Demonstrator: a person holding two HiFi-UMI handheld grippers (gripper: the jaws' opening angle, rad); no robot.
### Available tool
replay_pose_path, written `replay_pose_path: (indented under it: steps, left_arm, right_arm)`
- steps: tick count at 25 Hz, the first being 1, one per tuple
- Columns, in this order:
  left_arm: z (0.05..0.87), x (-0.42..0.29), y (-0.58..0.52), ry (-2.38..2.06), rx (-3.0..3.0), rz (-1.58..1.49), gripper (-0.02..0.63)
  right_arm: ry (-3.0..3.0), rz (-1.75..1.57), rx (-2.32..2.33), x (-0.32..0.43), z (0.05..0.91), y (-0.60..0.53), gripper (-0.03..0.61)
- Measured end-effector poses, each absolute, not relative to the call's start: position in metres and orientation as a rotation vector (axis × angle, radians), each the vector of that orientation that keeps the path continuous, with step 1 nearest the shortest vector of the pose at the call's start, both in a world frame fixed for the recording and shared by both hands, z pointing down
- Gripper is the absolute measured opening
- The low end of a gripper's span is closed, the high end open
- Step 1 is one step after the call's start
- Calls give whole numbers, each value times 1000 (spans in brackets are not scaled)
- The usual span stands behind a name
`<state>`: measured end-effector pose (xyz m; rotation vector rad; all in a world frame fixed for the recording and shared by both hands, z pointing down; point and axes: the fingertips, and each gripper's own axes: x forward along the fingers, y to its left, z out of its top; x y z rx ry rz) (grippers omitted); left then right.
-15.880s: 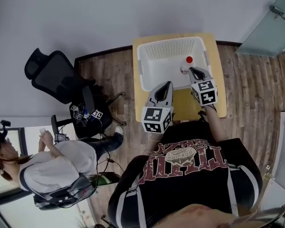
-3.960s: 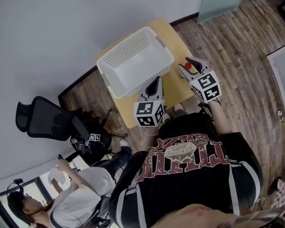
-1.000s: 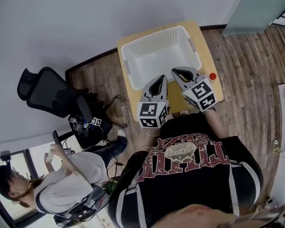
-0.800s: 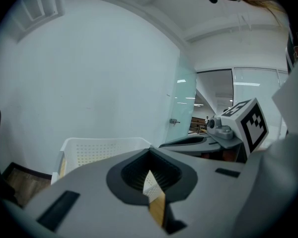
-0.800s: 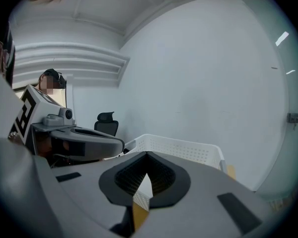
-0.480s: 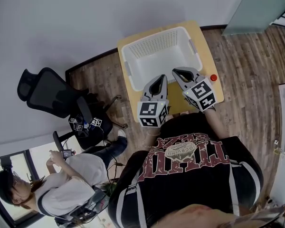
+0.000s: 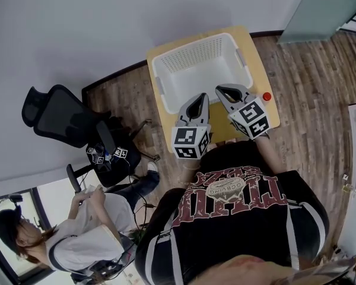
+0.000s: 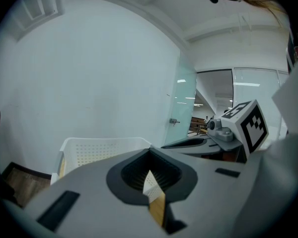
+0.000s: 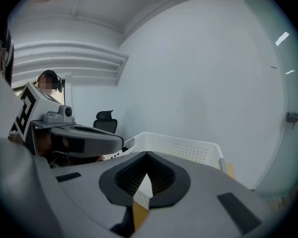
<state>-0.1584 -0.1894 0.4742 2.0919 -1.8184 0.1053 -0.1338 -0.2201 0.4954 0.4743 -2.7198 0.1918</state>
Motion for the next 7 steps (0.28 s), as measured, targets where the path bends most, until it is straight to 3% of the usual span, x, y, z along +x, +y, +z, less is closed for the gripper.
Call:
replay_pose_path:
  steps: [7]
  left_arm:
    - [476,-159,-187,-1810,2097,112,32]
  right_arm:
    - [-2721,186,466,-137,496,-217,17]
